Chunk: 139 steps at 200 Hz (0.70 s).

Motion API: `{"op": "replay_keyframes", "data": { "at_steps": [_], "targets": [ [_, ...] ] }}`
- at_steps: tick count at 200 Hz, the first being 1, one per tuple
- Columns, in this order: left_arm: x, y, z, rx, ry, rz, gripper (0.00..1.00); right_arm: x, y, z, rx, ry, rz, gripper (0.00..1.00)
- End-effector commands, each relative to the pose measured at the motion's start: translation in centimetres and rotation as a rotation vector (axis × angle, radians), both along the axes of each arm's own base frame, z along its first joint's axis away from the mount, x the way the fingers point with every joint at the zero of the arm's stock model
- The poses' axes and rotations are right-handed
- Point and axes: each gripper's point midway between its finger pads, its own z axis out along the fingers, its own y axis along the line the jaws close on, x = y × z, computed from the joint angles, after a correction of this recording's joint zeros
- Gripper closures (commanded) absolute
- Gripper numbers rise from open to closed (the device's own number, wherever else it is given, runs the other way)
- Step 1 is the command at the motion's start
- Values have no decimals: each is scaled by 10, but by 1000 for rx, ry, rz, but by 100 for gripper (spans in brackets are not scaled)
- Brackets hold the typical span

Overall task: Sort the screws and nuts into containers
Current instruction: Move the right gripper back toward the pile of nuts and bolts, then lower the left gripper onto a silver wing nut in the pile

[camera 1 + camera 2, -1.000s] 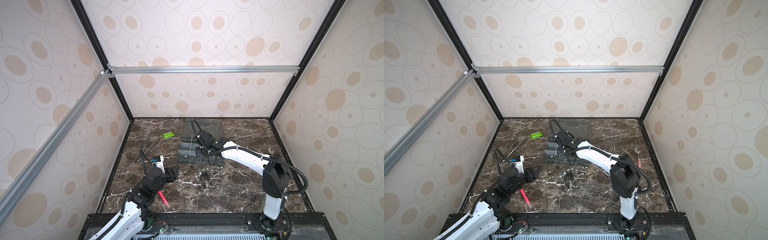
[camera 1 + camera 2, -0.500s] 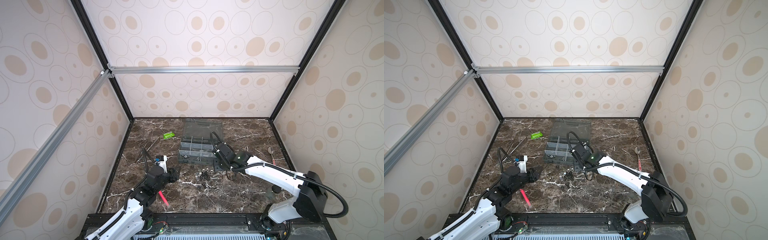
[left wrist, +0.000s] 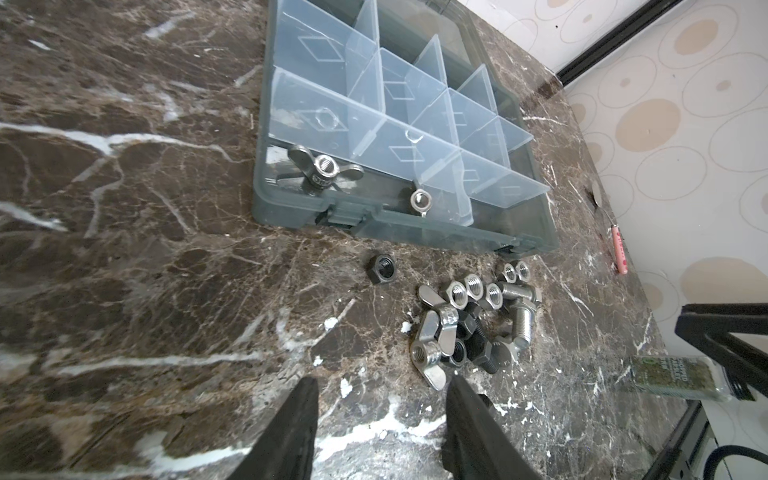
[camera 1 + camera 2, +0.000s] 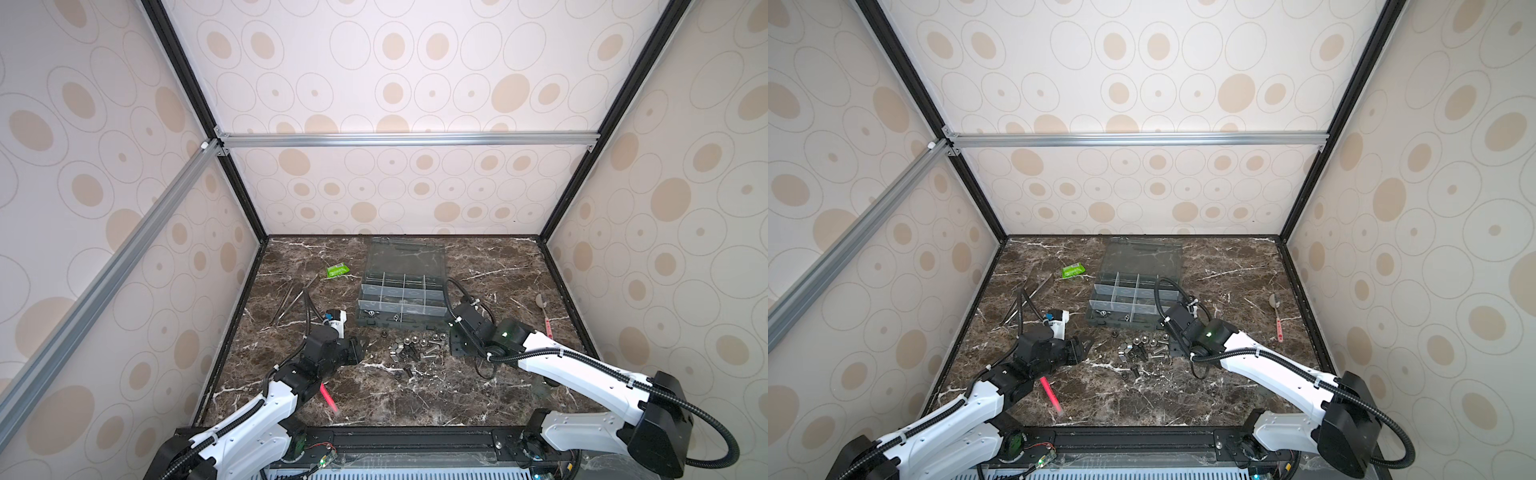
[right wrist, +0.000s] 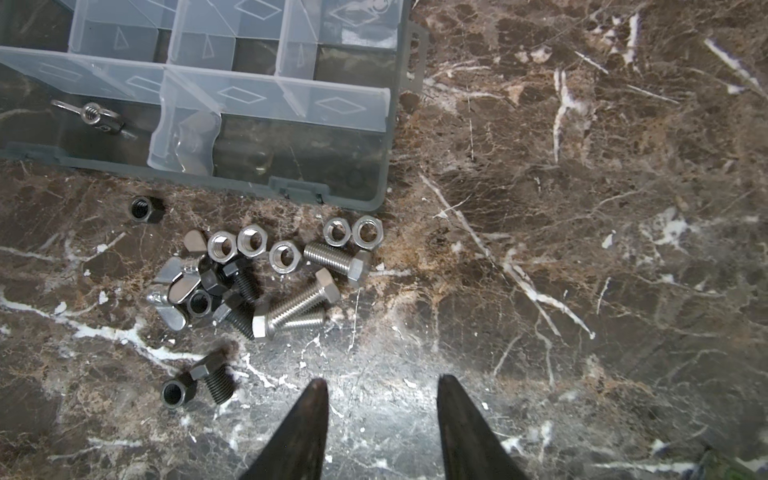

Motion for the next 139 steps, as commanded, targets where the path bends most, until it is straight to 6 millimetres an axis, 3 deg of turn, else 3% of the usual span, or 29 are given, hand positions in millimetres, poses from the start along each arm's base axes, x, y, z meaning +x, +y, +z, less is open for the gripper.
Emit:
{"op": "replay_keyframes", "data": {
  "at_steps": [1, 84, 139],
  "targets": [
    [7, -18, 20, -24, -56, -50, 50, -3, -13, -1, -16, -10, -58, 54],
    [-2, -65, 0, 31, 26, -174, 55, -5, -17, -1, 11, -21, -89, 54],
    [-5, -74, -22, 117, 88, -183, 55, -9, -18, -5, 16, -10, -92, 54]
  ]
}}
